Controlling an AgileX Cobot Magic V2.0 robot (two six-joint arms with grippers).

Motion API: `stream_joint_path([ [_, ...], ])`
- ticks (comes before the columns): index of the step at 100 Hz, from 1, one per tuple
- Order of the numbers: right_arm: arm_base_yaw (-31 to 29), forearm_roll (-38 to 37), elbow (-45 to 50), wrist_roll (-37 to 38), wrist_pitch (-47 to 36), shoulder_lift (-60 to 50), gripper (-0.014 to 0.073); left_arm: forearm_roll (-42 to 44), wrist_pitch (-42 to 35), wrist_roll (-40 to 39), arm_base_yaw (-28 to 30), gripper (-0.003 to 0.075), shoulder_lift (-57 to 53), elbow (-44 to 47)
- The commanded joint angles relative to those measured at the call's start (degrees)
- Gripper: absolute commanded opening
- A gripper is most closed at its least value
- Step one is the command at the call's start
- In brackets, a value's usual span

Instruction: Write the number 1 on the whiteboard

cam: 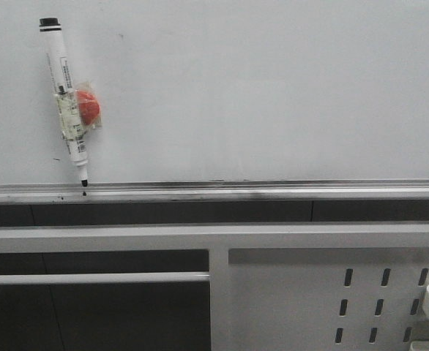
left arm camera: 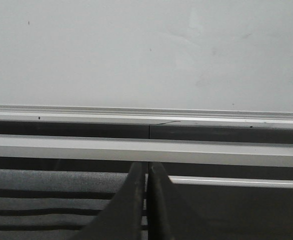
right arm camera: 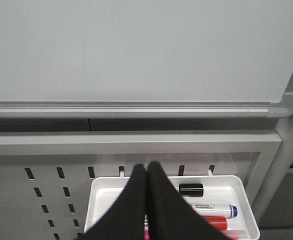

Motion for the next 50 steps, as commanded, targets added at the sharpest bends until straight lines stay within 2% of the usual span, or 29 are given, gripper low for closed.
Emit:
stream_joint_path([
  [1, -0.3, -0.38, 0.72, -0.31, -1.22, -1.14, -0.0069, 0.01, -3.08, -0.16, -0.35, -0.002, -1.32, 1.92],
  [32, -0.3, -0.38, 0.72, -0.31, -1.22, -1.14, -0.0069, 0.01, -3.82, -0.16, -0.35, -0.002, -1.32, 1.92],
  [41, -0.3, -0.38, 0.72, -0.31, -1.22, -1.14, -0.0069, -2.21, -9.36, -0.16, -0.35, -0.002, -1.32, 1.92],
  [50, -0.3, -3.67, 0.72, -0.42, -2.63, -1.14, -0.0069, -2.06, -19.95, -0.16, -0.35, -0.002, -1.32, 1.92],
])
